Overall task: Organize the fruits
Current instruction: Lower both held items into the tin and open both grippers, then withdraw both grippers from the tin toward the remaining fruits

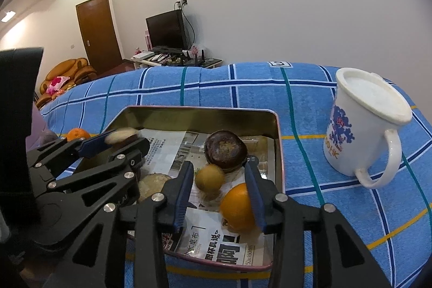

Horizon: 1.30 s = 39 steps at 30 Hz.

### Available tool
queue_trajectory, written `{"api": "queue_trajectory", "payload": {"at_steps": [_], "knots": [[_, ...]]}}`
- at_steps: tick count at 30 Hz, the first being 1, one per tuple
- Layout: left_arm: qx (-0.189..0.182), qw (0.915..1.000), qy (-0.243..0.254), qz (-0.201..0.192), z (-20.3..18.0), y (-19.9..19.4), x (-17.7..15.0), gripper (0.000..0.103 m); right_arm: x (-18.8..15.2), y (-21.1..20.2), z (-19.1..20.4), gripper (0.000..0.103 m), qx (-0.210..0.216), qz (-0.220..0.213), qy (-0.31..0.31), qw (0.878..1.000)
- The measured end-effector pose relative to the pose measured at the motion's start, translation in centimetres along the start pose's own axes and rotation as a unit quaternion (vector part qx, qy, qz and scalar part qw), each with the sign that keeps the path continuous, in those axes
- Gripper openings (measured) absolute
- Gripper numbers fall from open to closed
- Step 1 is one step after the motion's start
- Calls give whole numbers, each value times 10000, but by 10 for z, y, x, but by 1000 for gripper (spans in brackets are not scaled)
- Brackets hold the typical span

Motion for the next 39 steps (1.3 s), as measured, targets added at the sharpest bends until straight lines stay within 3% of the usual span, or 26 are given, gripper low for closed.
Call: {"api": "queue_trajectory", "payload": {"at_steps": [7, 11, 14, 18, 26, 33, 39], "knots": [[294, 9984, -37, -478, 5, -19, 4, 84, 8, -12, -14, 45, 65, -279, 435, 9986], [466, 9954, -298, -786, 19, -31, 8, 103, 14, -27, -23, 69, -32, -667, 686, 9954], [326, 9948, -454, -855, 25, -37, 8, 103, 20, -43, -28, 73, 2, -1216, 852, 9889], [459, 9946, -228, -905, 24, -44, 4, 103, 26, -58, -22, 73, -500, -1755, 451, 9822], [761, 9906, -281, -1101, 41, -61, -3, 103, 24, -72, -16, 73, -554, -1983, 255, 9782], [1160, 9870, -42, -1116, 57, -68, -15, 103, 23, -78, -20, 73, -578, -2050, 353, 9764], [1282, 9844, 88, -1205, 75, -78, -22, 103, 20, -85, -19, 73, -622, -2157, 412, 9736]]}}
Point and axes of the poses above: each gripper's, at about its wrist camera, not at the fingertips, and y roughly the way its jaws point, z to its left, x to its top, the point moved 7 cm from there along y, roughly the way its jaws point
